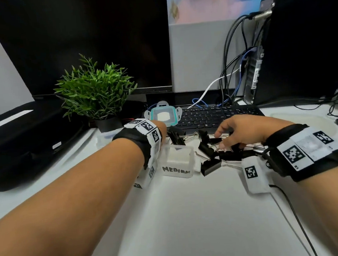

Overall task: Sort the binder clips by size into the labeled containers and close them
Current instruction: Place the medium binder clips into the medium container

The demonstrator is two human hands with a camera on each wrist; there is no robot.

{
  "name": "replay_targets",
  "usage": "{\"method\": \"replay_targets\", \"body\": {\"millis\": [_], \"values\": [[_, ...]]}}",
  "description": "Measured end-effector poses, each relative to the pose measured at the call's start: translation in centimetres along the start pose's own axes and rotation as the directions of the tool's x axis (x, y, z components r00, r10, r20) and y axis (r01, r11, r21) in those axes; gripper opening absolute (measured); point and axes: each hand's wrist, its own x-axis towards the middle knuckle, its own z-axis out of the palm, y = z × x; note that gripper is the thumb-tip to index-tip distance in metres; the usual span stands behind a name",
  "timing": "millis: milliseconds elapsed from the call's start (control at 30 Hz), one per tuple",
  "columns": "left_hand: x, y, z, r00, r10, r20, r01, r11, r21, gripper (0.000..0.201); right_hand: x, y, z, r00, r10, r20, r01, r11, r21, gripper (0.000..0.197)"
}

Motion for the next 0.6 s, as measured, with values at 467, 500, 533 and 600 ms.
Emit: {"method": "replay_targets", "body": {"millis": [467,500,533,600], "values": [[-3.3,-2.3,-0.7,0.926,-0.094,-0.365,-0.147,0.801,-0.580,0.030,1.4,1.9,0.7,0.998,0.054,0.019,-0.056,0.989,0.140,0.018],[-3.8,-2.3,-0.7,0.920,-0.084,-0.382,-0.177,0.783,-0.597,0.029,1.6,1.6,0.7,0.998,0.065,0.015,-0.066,0.991,0.116,0.018],[-4.2,-2.3,-0.7,0.915,-0.060,-0.399,-0.207,0.779,-0.592,0.029,1.9,1.2,0.6,0.997,0.075,0.010,-0.076,0.994,0.081,0.018],[-5.0,-2.2,-1.1,0.919,0.015,-0.394,-0.252,0.791,-0.558,0.031,2.3,0.4,0.4,0.995,0.096,-0.007,-0.096,0.994,-0.048,0.019]]}}
